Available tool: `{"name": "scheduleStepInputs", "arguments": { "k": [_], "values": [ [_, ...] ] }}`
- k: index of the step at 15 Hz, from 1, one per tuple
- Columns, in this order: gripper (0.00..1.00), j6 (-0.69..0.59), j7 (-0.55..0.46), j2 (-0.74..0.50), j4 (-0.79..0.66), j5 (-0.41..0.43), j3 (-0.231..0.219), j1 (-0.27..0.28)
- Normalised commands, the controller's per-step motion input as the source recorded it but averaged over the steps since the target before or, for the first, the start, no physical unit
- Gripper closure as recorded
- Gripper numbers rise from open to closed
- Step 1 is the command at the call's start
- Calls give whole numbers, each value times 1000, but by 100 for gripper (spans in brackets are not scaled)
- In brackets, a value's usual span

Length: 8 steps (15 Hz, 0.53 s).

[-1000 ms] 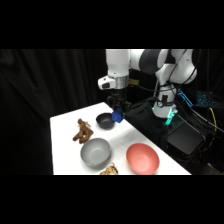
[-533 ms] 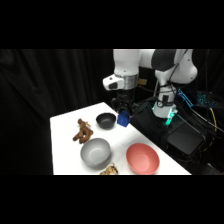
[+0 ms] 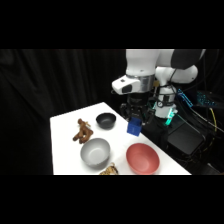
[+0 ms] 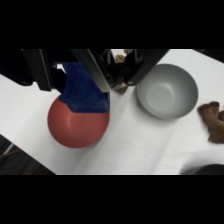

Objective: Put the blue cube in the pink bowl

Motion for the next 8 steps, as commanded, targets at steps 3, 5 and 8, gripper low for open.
{"name": "scheduleStepInputs", "arguments": {
  "k": [3,5,8],
  "values": [
    [77,18,22,171,123,142,74,81],
    [77,97,-24,183,89,149,47,42],
    [77,181,-61,180,54,149,32,8]
  ]
}}
